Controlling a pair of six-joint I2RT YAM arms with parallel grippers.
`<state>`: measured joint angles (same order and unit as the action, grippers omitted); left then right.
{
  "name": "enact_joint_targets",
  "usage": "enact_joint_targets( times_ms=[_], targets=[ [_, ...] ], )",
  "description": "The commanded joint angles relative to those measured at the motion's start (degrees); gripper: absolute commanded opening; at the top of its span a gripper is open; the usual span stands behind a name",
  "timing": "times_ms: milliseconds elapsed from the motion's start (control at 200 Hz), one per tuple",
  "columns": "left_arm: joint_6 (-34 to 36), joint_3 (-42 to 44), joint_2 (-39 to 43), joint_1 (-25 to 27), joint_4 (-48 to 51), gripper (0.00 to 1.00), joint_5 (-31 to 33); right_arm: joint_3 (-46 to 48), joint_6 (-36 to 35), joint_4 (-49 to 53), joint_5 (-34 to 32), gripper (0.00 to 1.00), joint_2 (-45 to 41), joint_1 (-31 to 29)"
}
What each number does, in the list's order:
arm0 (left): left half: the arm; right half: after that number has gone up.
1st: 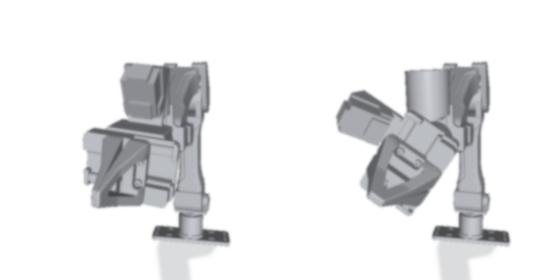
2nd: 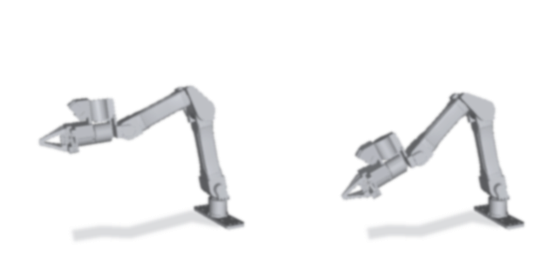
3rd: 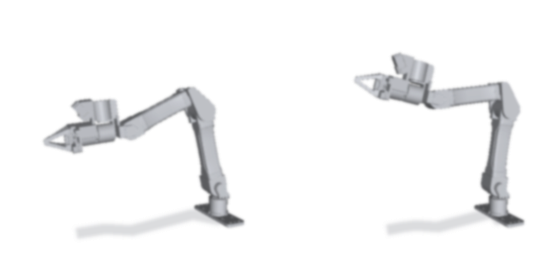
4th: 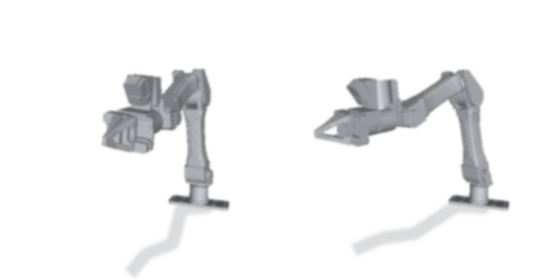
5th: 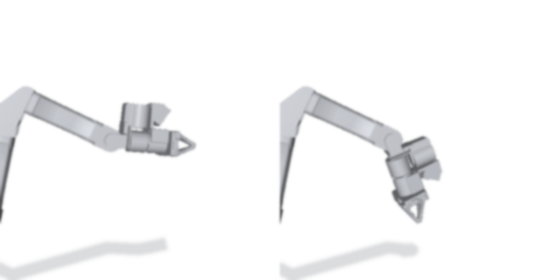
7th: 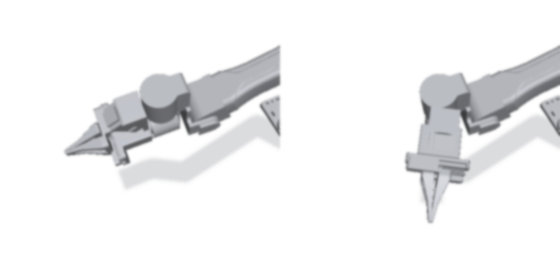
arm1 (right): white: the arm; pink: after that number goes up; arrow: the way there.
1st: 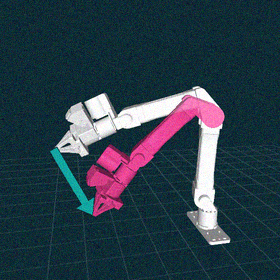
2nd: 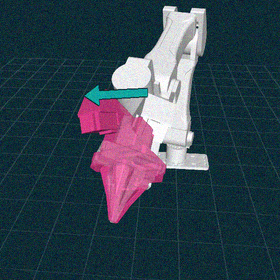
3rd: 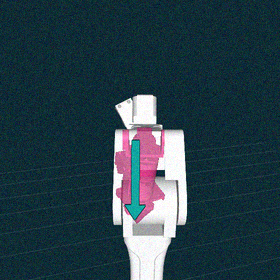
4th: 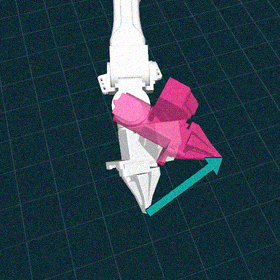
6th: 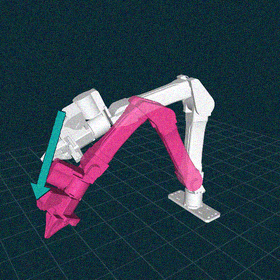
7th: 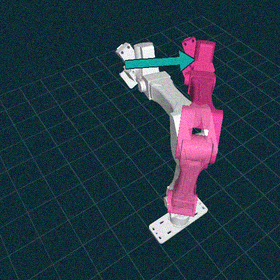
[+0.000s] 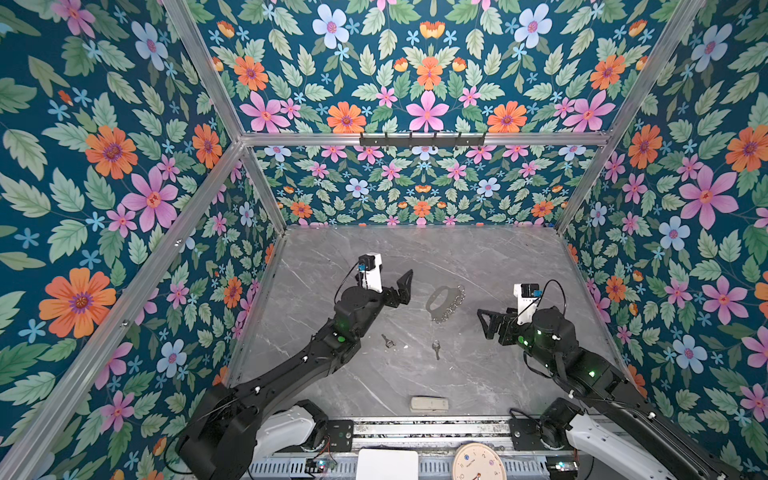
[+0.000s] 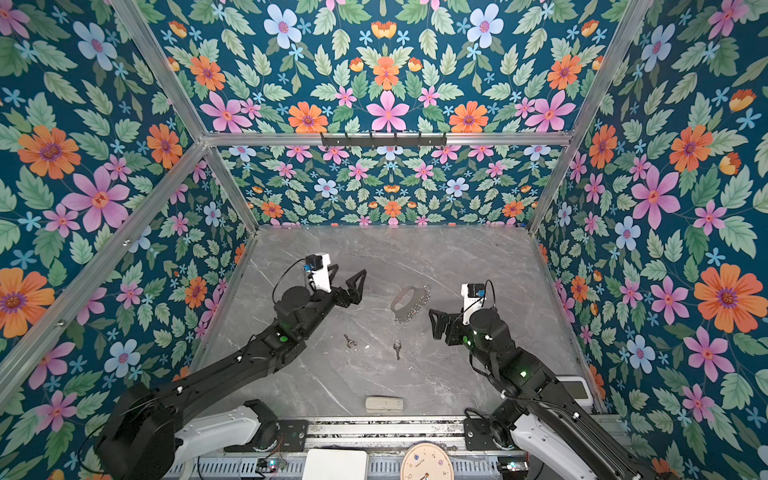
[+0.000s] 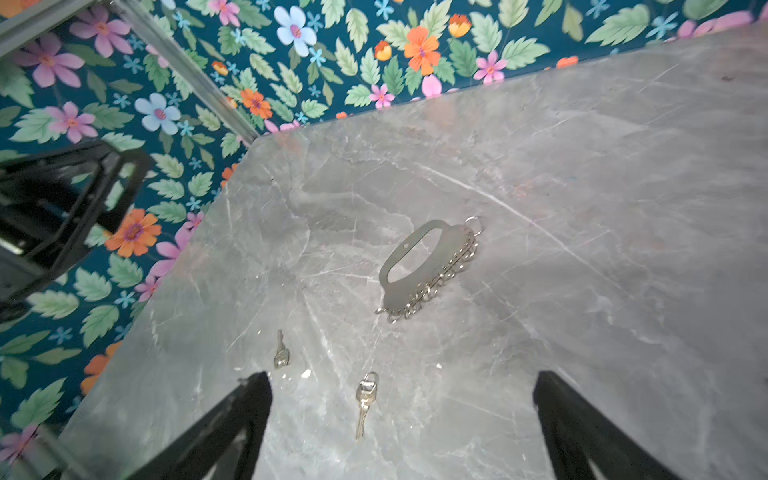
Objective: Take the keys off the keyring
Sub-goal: 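Release the silver holder onto the table with the left gripper and lift away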
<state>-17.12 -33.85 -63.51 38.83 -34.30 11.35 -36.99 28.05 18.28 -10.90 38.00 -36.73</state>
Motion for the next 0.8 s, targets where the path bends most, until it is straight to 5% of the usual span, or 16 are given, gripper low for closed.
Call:
enact_joint_targets(
  times_ms=[0, 120, 375, 800],
  targets=[
    [8.0, 1.0, 2.1, -1.4, -1.7, 1.00, 23.9, -1.5, 2.1, -0.6, -9.2, 0.99, 0.8, 0.0],
    [13.7, -0.2, 1.5, -9.0, 0.1, 1.00, 31.1, -1.2, 2.0, -3.8, -11.8, 0.99, 0.9, 0.0],
    [11.4, 1.7, -5.8, -31.8, 6.6, 1.00, 16.5, 1.9, -1.7, -7.8, -15.7, 0.99, -0.6, 0.1],
    [15.2, 17.3, -25.3, -33.9, -35.0, 1.00, 13.4, 3.5, -4.2, -7.5, -17.7, 0.99, -1.2, 0.1]
  ],
)
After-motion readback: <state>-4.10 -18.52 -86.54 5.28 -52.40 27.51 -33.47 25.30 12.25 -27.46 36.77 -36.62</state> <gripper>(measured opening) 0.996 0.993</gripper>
